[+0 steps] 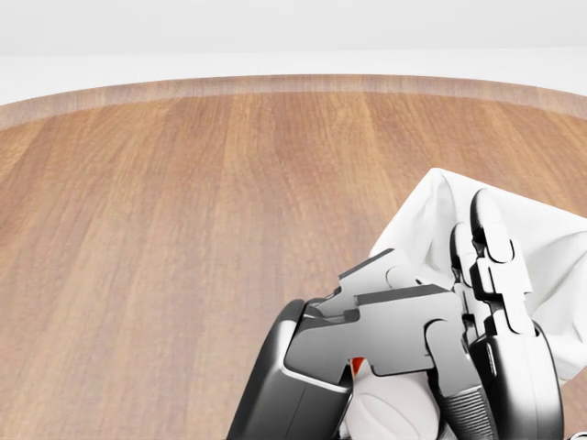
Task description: Pick up the ketchup, and put it in the basket.
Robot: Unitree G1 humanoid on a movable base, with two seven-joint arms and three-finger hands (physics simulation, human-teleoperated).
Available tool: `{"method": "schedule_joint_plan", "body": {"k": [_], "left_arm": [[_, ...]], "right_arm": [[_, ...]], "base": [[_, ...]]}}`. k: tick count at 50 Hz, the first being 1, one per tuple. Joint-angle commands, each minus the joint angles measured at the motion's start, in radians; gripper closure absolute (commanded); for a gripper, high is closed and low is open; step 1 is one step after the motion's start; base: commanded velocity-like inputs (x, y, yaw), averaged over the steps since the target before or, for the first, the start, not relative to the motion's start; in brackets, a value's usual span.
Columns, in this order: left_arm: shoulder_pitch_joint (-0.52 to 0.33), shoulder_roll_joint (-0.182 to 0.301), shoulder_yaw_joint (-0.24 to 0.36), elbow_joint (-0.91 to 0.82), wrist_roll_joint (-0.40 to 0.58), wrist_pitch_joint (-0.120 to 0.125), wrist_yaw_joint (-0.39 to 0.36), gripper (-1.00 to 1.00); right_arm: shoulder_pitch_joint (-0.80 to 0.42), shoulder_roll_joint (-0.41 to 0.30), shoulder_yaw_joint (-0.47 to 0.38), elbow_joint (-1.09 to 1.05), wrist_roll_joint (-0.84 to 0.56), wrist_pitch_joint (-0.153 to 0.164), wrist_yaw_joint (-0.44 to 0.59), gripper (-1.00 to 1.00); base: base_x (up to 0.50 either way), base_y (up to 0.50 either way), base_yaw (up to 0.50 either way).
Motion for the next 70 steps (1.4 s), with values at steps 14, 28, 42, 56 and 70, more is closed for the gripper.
{"method": "schedule_joint_plan", "body": {"k": [14,28,42,56,70], "left_arm": [[0.028,0.023,-0.002,0.047,-0.047,0.000,0.031,0.94],[0.023,0.017,-0.008,0.012,-0.039,0.000,0.027,-1.00],[0.017,0.019,-0.001,0.008,-0.041,0.000,0.026,-1.00],[0.028,0.056,0.059,-0.124,-0.030,0.000,-0.032,-1.00],[0.259,0.246,0.424,-0.306,-0.230,0.000,-0.082,-1.00]], "right_arm": [[-0.002,0.001,-0.001,0.000,-0.001,0.000,-0.001,-1.00],[0.004,0.003,-0.002,0.022,-0.007,-0.004,-0.002,1.00],[-0.005,-0.002,0.010,0.043,-0.015,-0.013,-0.008,1.00],[-0.014,0.000,0.005,0.061,-0.017,-0.018,-0.008,1.00],[-0.012,0.005,-0.015,0.055,-0.015,-0.019,-0.002,1.00]], "base": [[0.00,0.00,0.00],[0.00,0.00,0.00],[0.00,0.00,0.00],[0.00,0.00,0.00],[0.00,0.00,0.00]]}}
